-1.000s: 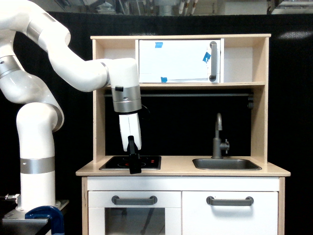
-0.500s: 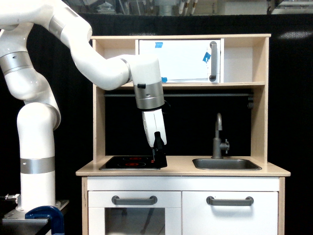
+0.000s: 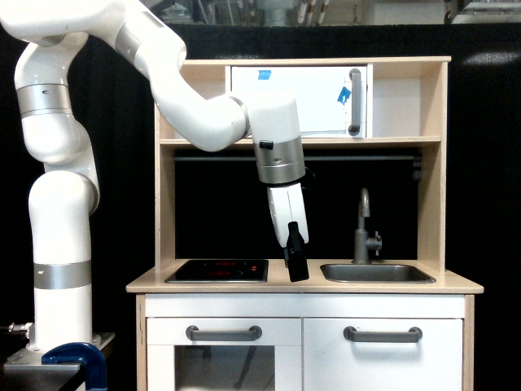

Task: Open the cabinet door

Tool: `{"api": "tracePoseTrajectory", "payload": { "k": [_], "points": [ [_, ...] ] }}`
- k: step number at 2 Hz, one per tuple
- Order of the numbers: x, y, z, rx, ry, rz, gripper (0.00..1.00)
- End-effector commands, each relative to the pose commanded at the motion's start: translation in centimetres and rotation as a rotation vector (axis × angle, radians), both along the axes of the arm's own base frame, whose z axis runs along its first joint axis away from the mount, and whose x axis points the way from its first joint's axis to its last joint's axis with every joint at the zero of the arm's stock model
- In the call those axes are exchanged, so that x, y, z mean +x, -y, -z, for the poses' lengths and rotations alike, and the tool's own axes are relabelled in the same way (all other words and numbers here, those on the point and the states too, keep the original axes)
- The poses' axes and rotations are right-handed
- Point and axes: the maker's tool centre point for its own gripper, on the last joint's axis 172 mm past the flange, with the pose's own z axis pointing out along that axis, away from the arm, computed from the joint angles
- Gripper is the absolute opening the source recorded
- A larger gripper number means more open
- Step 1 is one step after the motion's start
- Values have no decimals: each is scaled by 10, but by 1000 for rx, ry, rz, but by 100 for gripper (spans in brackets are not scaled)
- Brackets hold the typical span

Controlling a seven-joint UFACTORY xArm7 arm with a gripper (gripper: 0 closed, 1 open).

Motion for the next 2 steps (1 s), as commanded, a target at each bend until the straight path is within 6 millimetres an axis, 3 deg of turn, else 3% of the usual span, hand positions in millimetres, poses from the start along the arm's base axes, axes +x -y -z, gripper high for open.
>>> {"api": "tracePoseTrajectory", "payload": {
  "k": [1,2],
  "points": [
    [64,0,-15,53,50,68,100],
    [113,-2,-4,107,63,4,100]
  ]
}}
